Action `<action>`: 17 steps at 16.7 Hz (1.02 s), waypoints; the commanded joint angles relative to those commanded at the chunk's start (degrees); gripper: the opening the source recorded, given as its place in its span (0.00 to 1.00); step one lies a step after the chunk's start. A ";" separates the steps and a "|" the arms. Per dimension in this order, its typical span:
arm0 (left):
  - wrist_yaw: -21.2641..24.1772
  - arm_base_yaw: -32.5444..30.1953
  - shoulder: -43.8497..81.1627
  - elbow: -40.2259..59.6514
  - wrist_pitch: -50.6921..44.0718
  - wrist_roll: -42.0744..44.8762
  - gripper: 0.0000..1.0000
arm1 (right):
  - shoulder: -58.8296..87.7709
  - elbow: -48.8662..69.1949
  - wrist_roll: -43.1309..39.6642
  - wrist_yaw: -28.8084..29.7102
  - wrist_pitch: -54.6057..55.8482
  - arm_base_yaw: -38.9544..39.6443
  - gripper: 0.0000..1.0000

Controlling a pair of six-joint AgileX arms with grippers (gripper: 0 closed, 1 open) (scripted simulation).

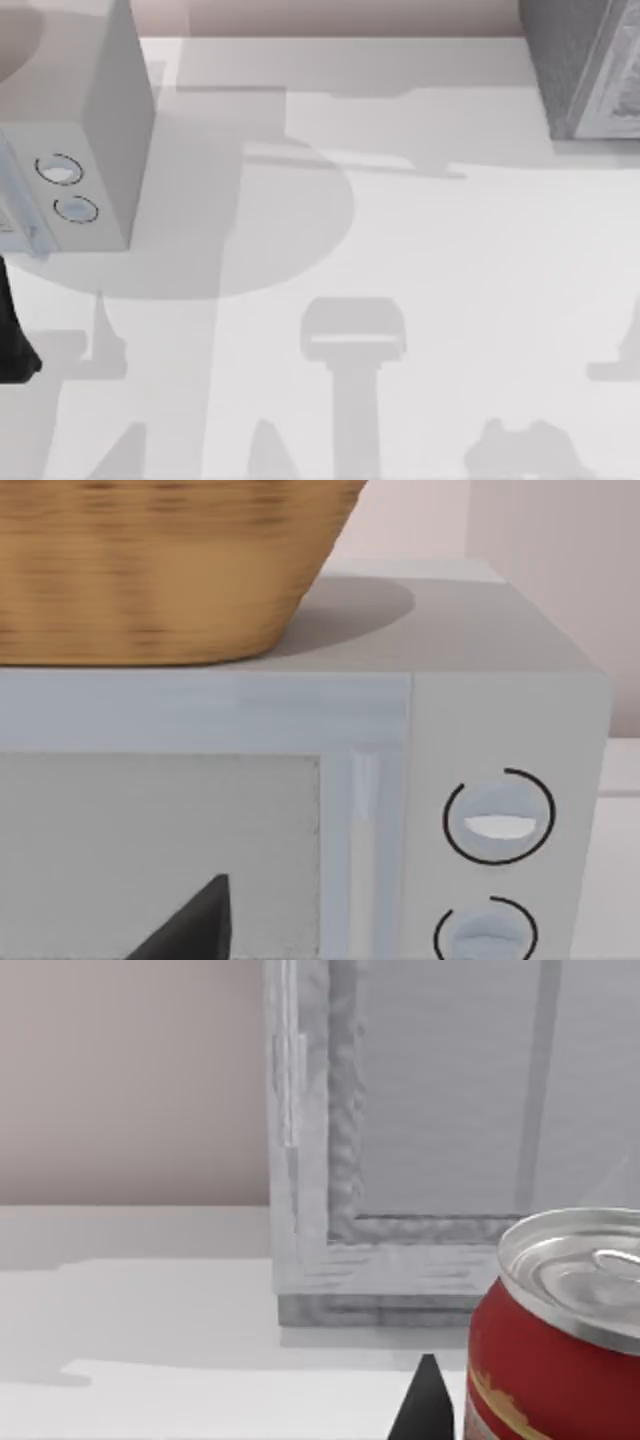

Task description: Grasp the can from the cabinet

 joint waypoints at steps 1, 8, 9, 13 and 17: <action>0.00 0.00 0.00 0.00 0.00 0.00 1.00 | 0.00 0.00 0.00 0.00 0.00 0.00 0.00; 0.00 0.00 0.00 0.00 0.00 0.00 1.00 | 3.74 1.03 0.34 -2.13 2.11 -0.50 0.00; 0.00 0.00 0.00 0.00 0.00 0.00 1.00 | 6.06 1.79 0.51 -3.55 3.62 -1.00 0.00; 0.00 0.00 0.00 0.00 0.00 0.00 1.00 | 20.57 6.66 1.60 -12.24 13.20 -4.48 0.00; 0.00 0.00 0.00 0.00 0.00 0.00 1.00 | 40.54 13.74 3.08 -24.49 26.96 -9.96 0.00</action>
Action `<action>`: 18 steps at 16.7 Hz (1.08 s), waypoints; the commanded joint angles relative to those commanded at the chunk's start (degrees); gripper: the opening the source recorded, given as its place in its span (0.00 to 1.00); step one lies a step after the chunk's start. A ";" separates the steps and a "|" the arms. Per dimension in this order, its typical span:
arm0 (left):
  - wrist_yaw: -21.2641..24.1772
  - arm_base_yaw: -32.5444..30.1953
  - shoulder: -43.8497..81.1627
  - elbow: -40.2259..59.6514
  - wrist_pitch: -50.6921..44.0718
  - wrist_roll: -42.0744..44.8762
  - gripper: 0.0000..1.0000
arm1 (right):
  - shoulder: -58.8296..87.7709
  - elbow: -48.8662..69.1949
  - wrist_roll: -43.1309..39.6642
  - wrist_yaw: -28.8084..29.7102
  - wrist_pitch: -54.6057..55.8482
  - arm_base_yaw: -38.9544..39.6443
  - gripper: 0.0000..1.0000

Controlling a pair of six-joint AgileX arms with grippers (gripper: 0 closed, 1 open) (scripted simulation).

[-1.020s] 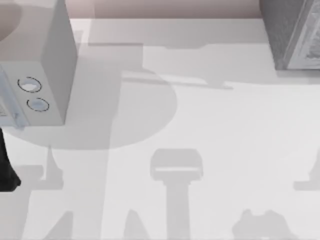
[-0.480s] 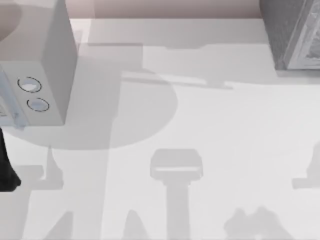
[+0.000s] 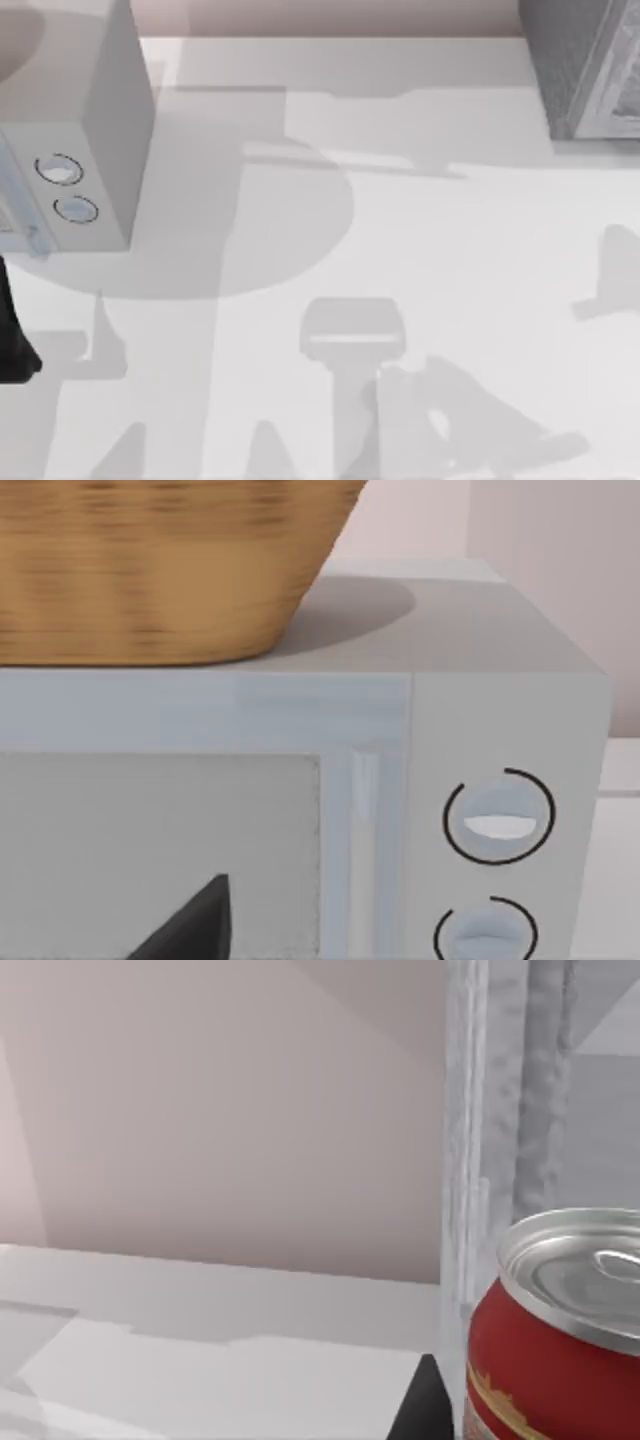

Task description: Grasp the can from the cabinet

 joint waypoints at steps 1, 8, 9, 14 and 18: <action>0.00 0.00 0.00 0.00 0.00 0.00 1.00 | 5.59 2.02 0.38 -3.46 3.92 -1.64 0.00; 0.00 0.00 0.00 0.00 0.00 0.00 1.00 | 46.96 17.10 2.79 -28.85 33.03 -14.41 0.00; 0.00 0.00 0.00 0.00 0.00 0.00 1.00 | 52.72 19.20 3.07 -32.32 37.06 -16.24 0.00; 0.00 0.00 0.00 0.00 0.00 0.00 1.00 | 78.11 28.64 4.18 -47.44 54.79 -24.32 0.00; 0.00 0.00 0.00 0.00 0.00 0.00 1.00 | 91.42 33.87 4.64 -55.23 64.28 -28.56 0.00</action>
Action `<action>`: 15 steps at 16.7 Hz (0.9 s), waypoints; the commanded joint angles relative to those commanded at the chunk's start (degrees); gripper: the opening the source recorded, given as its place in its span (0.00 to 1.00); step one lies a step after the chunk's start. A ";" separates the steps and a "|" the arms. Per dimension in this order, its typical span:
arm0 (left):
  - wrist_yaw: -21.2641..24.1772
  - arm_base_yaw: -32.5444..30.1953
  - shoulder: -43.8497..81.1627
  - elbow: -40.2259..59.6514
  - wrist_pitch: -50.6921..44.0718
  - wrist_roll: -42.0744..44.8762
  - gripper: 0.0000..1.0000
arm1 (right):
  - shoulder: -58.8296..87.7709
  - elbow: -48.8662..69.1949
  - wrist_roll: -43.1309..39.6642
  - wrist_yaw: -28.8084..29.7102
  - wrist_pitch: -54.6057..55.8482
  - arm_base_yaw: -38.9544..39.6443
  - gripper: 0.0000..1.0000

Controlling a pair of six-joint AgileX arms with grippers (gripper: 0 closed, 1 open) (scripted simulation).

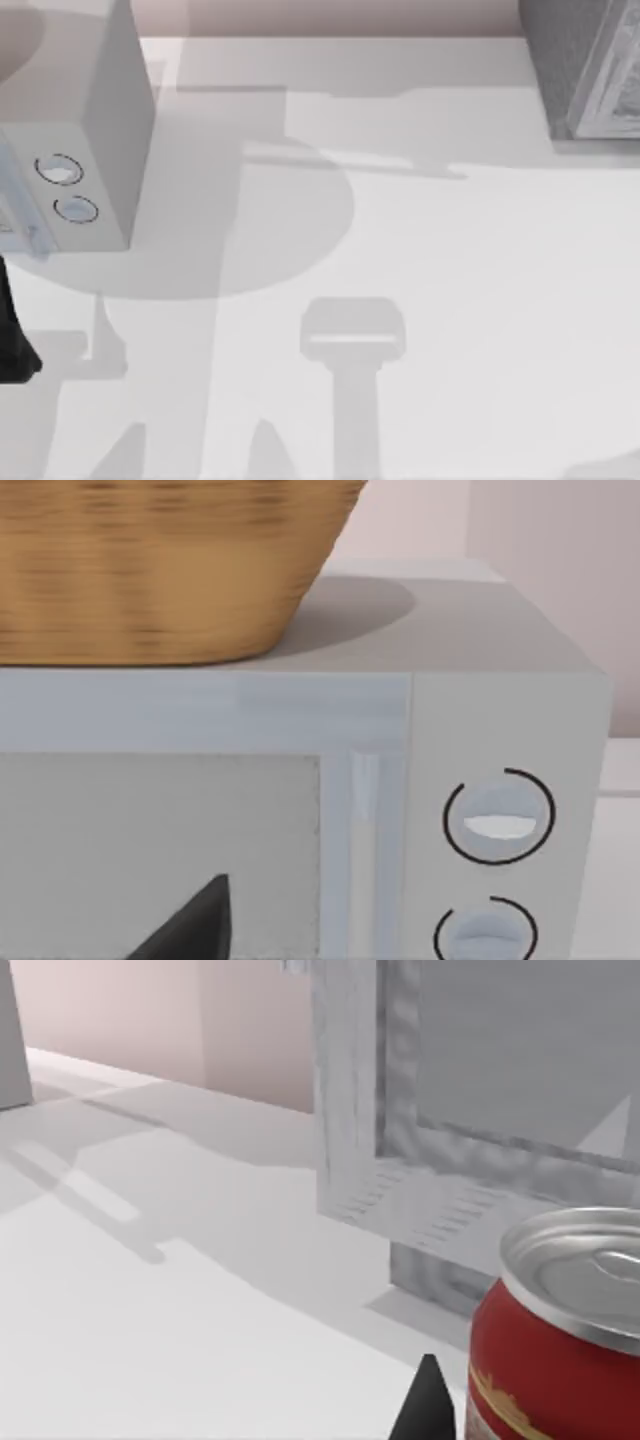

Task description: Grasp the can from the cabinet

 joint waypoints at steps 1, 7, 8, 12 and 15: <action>0.00 0.00 0.00 0.00 0.00 0.00 1.00 | 2.02 0.84 0.05 -1.20 1.50 -0.66 0.00; 0.00 0.00 0.00 0.00 0.00 0.00 1.00 | 4.29 1.82 0.09 -2.57 3.24 -1.43 0.00; 0.00 0.00 0.00 0.00 0.00 0.00 1.00 | 4.26 1.64 0.16 -2.47 3.08 -1.14 0.00; 0.00 0.00 0.00 0.00 0.00 0.00 1.00 | 4.81 2.37 -1.80 0.11 1.19 1.30 0.00; 0.00 0.00 0.00 0.00 0.00 0.00 1.00 | 5.15 2.75 -2.73 1.26 0.34 2.41 0.00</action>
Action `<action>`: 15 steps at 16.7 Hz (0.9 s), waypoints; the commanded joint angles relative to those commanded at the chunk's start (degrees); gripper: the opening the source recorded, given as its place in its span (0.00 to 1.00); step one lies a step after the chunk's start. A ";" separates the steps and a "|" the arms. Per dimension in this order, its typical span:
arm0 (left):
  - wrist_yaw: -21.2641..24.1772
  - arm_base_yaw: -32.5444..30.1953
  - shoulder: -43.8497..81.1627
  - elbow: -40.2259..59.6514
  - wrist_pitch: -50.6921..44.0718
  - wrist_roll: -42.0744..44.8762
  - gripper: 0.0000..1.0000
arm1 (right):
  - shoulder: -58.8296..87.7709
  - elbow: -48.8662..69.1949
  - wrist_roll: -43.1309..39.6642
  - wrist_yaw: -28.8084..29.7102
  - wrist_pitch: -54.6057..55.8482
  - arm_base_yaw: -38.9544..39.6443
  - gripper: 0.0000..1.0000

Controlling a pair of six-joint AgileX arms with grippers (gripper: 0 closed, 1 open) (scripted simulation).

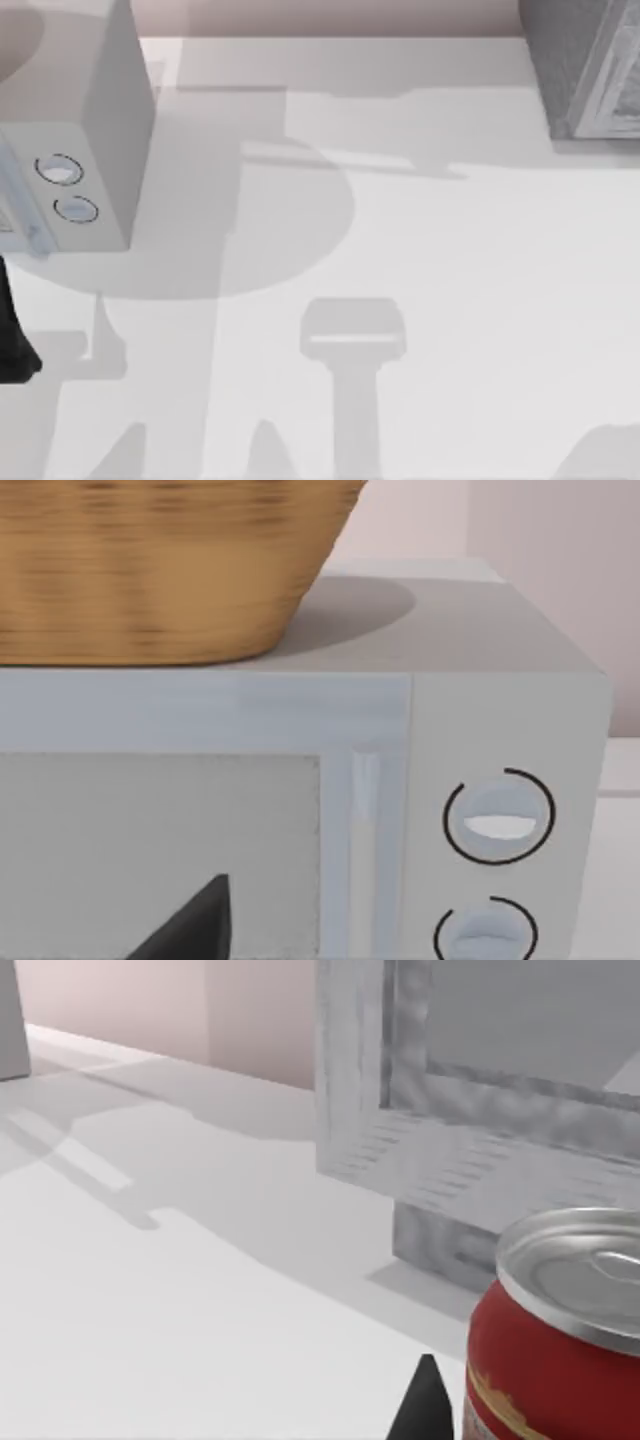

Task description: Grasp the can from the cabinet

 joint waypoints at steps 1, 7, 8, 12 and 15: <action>0.00 0.00 0.00 0.00 0.00 0.00 1.00 | 0.00 0.00 0.00 0.00 0.00 0.00 0.00; 0.00 0.00 0.00 0.00 0.00 0.00 1.00 | 0.00 0.00 0.00 0.00 0.00 0.00 0.38; 0.00 0.00 0.00 0.00 0.00 0.00 1.00 | 0.00 0.00 0.00 0.00 0.00 0.00 0.45; 0.00 0.00 0.00 0.00 0.00 0.00 1.00 | 0.00 0.00 0.00 0.00 0.00 0.00 0.75; 0.00 0.00 0.00 0.00 0.00 0.00 1.00 | 0.00 0.00 0.00 0.00 0.00 0.00 0.98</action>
